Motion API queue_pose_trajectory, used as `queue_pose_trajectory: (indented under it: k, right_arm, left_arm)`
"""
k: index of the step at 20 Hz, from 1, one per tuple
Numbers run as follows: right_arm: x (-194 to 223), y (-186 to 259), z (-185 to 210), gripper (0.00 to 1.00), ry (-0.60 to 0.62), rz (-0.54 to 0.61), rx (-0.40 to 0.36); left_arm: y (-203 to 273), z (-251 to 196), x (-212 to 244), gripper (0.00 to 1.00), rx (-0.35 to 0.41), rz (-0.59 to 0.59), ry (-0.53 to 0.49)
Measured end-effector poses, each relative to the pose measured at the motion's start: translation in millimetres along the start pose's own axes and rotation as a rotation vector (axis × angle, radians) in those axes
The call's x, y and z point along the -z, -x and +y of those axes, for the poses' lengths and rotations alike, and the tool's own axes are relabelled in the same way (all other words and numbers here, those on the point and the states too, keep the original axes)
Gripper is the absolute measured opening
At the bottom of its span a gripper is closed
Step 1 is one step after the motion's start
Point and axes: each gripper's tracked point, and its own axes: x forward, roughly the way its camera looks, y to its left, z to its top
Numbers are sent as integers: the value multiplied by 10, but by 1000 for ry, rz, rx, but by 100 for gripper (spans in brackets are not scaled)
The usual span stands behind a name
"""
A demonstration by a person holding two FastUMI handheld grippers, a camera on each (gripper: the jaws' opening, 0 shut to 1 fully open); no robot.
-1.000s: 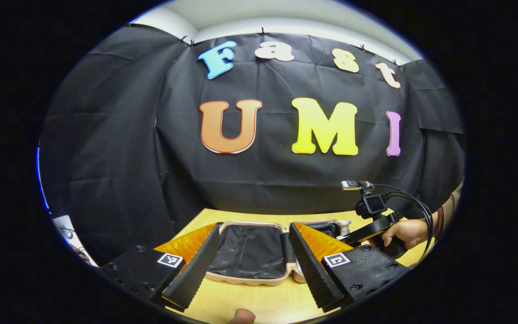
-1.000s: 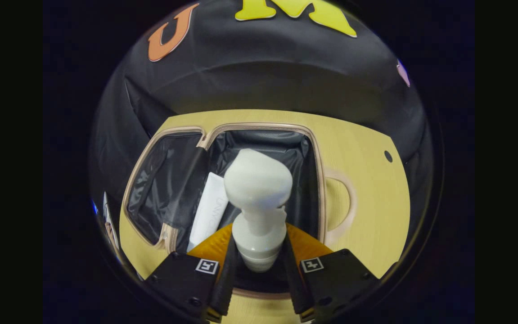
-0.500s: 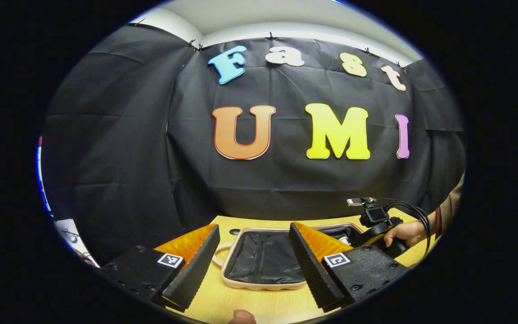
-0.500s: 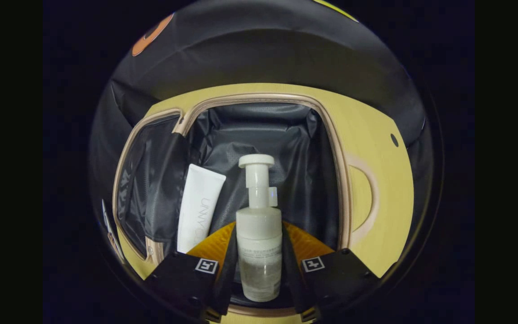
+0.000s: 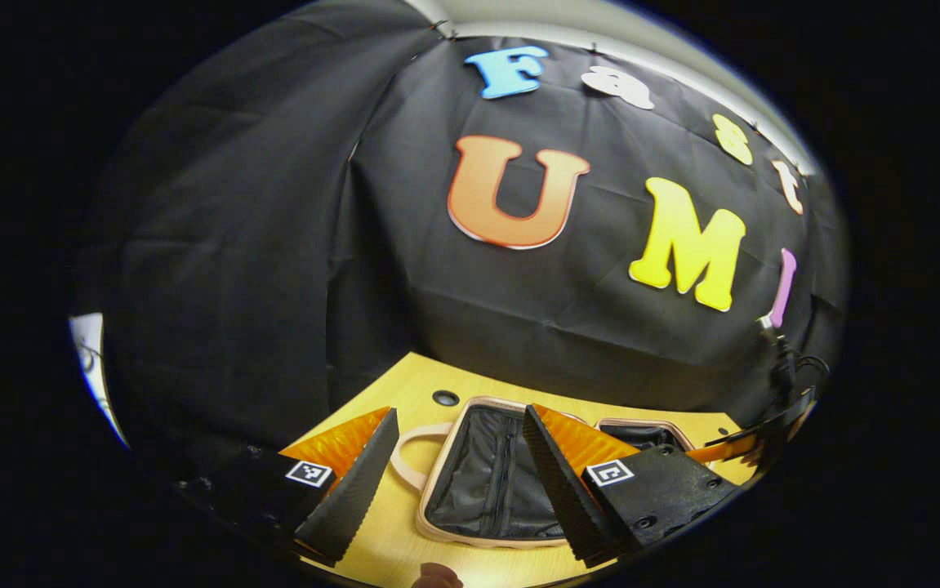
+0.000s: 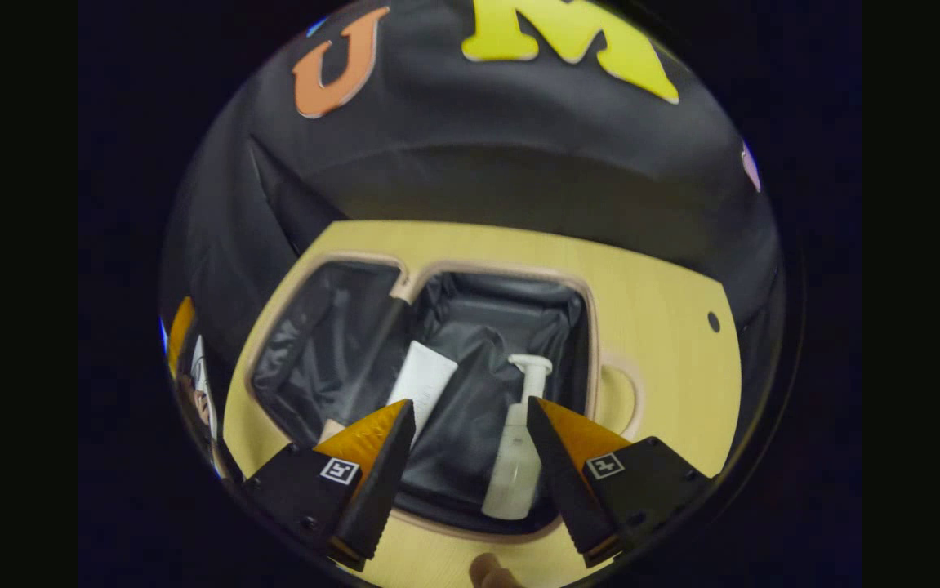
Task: First open the suitcase, pack the skin care products into it, and then close the suitcase.
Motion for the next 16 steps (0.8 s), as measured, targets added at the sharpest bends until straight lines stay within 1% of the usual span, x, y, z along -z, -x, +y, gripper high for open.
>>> queue_pose_trajectory:
  k: [1, 4, 5, 6, 7, 8, 9, 11, 13, 14, 15, 16]
  right_arm:
    - [-59, 217, 0, 82, 22, -48, -5]
    - [-206, 1073, -104, 82, 89, -206, 33]
    - [-189, 1313, -171, 82, 101, -239, 51]
    - [-123, 1519, -200, 79, 112, -262, 62]
    - [-54, 1702, -270, 82, 119, -273, 83]
    - [68, 1878, -354, 82, 123, -269, 113]
    - [156, 2008, -419, 82, 124, -259, 139]
    - [327, 2243, -445, 82, 119, -242, 162]
    - [417, 2415, -439, 82, 98, -233, 173]
    - [466, 2474, -402, 80, 82, -222, 171]
    - [503, 2512, -371, 81, 81, -212, 168]
    - [534, 2543, -338, 81, 89, -202, 165]
  left_arm:
    - [-73, 61, 105, 97, -1, 28, 42]
    - [-311, 236, 446, 97, 13, 126, 189]
    - [-371, 254, 529, 97, 21, 161, 257]
    - [-423, 286, 553, 97, 32, 190, 360]
    - [-426, 377, 530, 98, 29, 194, 475]
    - [-465, 462, 473, 98, 32, 187, 582]
    - [-527, 525, 480, 98, 24, 198, 664]
    - [-639, 741, 660, 98, -21, 226, 740]
    - [-776, 825, 853, 98, -32, 252, 810]
    - [-781, 841, 908, 98, -25, 269, 846]
    - [-802, 837, 972, 98, -20, 287, 879]
    - [-826, 813, 1007, 98, 1, 293, 925]
